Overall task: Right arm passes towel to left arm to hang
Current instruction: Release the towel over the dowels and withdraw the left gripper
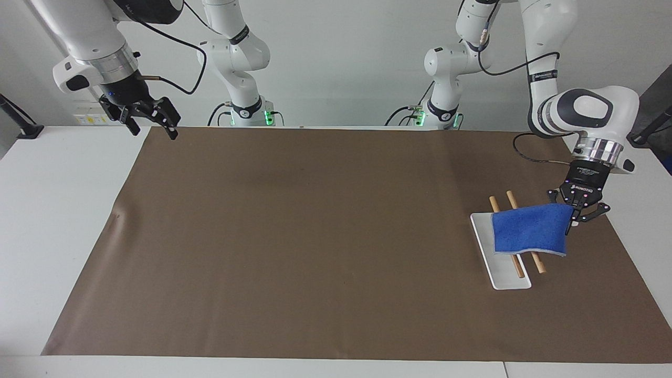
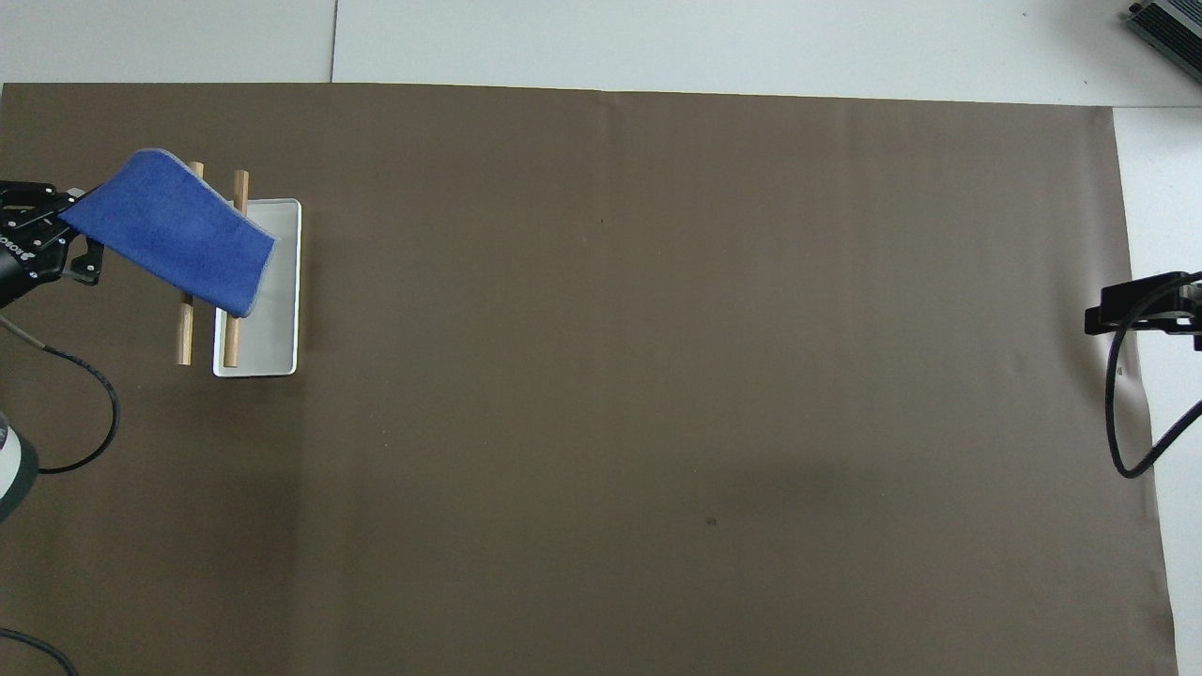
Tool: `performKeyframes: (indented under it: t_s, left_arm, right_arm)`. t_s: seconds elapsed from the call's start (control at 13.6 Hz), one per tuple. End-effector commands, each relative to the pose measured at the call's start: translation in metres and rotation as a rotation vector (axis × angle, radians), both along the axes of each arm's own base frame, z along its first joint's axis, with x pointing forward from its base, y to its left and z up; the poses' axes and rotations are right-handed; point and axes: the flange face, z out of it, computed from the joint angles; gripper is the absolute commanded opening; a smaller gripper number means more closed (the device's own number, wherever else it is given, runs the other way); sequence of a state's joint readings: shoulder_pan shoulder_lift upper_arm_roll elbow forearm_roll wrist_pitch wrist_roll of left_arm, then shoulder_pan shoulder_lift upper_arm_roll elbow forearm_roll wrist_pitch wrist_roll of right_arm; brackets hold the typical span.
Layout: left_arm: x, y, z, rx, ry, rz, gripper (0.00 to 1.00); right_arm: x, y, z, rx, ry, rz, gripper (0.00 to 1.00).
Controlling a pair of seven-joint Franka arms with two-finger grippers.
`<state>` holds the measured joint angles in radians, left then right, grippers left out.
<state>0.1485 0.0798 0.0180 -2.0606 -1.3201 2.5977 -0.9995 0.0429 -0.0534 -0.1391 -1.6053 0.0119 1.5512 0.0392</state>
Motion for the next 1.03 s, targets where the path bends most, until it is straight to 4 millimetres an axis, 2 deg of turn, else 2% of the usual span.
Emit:
performKeyframes:
  t_s: [0.0,0.15,0.22,0.29,0.73,0.95]
  left_arm:
    - [-0.009,0.011,0.005,-0.004,-0.008,0.037,0.0]
    - [-0.009,0.012,0.005,-0.006,-0.009,0.03,0.26]
    - [-0.01,0.016,0.006,-0.006,-0.01,0.029,0.71]
    - [-0.007,0.019,0.011,0.001,-0.018,0.023,1.0]
    - [-0.006,0.023,0.013,0.04,-0.013,0.004,1.0]
    - [0.0,0.022,0.026,0.15,-0.005,-0.099,1.0]
  right_arm:
    - [-0.002,0.0,-0.004,-0.031,0.022,0.07,1.0]
    - [-0.002,-0.001,-0.003,-0.022,0.019,0.058,1.0]
    - [-0.002,0.0,-0.003,-0.021,0.018,0.058,1.0]
    - [-0.002,0.0,-0.003,-0.021,0.019,0.055,1.0]
    - [-0.002,0.004,-0.004,-0.022,0.019,0.049,1.0]
    - [-0.001,0.007,-0.004,-0.022,0.019,0.055,1.0]
